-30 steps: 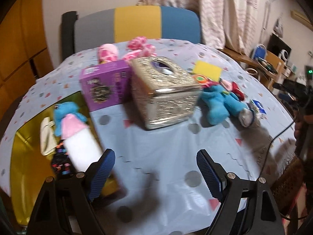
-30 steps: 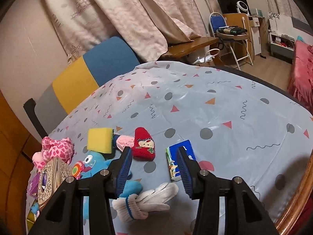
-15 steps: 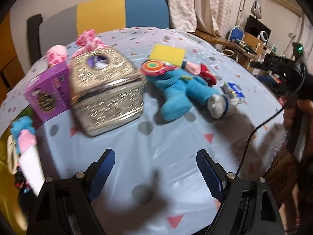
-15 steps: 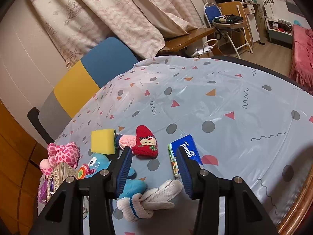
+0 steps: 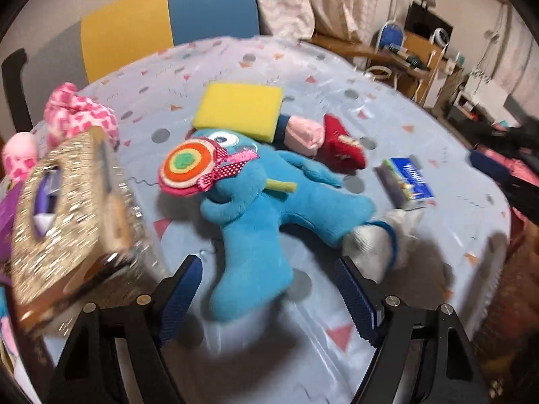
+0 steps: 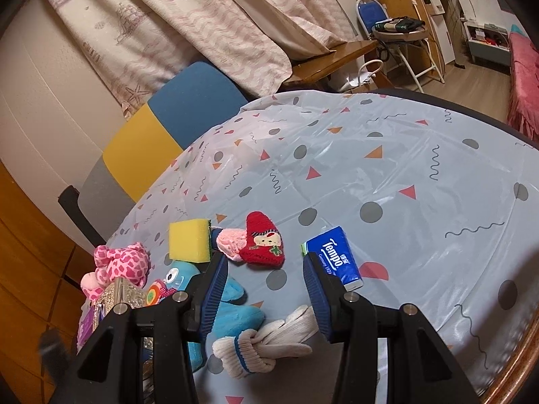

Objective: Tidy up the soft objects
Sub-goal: 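Move the left tool to the large blue lollipop plush and grasp it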

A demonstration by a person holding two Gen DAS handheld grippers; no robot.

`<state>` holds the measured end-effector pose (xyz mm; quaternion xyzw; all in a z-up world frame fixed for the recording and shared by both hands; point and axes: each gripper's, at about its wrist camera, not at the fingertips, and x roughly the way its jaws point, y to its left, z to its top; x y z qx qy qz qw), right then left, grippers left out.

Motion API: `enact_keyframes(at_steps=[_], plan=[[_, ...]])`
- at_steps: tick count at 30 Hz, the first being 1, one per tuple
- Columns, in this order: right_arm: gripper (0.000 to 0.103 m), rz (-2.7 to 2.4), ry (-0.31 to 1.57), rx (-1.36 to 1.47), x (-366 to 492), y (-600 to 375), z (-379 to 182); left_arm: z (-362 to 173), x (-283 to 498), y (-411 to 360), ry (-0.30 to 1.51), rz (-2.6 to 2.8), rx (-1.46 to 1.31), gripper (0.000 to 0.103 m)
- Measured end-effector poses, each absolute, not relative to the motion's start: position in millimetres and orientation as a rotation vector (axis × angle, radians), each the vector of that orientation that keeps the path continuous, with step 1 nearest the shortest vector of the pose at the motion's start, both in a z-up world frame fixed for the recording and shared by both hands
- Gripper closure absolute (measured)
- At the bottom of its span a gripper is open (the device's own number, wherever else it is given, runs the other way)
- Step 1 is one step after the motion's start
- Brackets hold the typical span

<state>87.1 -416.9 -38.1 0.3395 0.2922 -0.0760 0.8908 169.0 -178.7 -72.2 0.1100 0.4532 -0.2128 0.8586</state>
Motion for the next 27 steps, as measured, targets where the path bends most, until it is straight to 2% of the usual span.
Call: enact_keyframes(at_steps=[2,11,14,17,19,20,21,22,27], plan=[[0.056,-0.153,0.607,0.711,87,-417,-38,-81,178,-188,0.966,-0.443,0.264,0.027],[0.056,-0.132,0.606,0.754,87,-422,-42,-101,188,-211,0.992,-0.396,0.349,0.027],[0.056,-0.129,0.605,0.767,87,-423,-43,-108,197,-211,1.014,-0.368,0.311,0.031],[0.056,-0.131,0.606,0.774,87,-424,-44,-115,199,-220,1.004,-0.349,0.342,0.025],[0.056,-0.135,0.608,0.775,88,-424,-44,-120,200,-224,1.005,-0.338,0.364,0.024],[0.056,-0.138,0.607,0.773,88,-424,-44,-122,201,-225,1.011,-0.335,0.365,0.031],[0.056,-0.139,0.607,0.77,88,-424,-44,-122,202,-224,1.007,-0.329,0.359,0.058],[0.056,-0.141,0.607,0.767,88,-424,-44,-118,201,-222,0.983,-0.306,0.373,0.063],[0.056,-0.147,0.608,0.745,89,-422,-42,-106,182,-214,0.927,-0.37,0.395,0.065]])
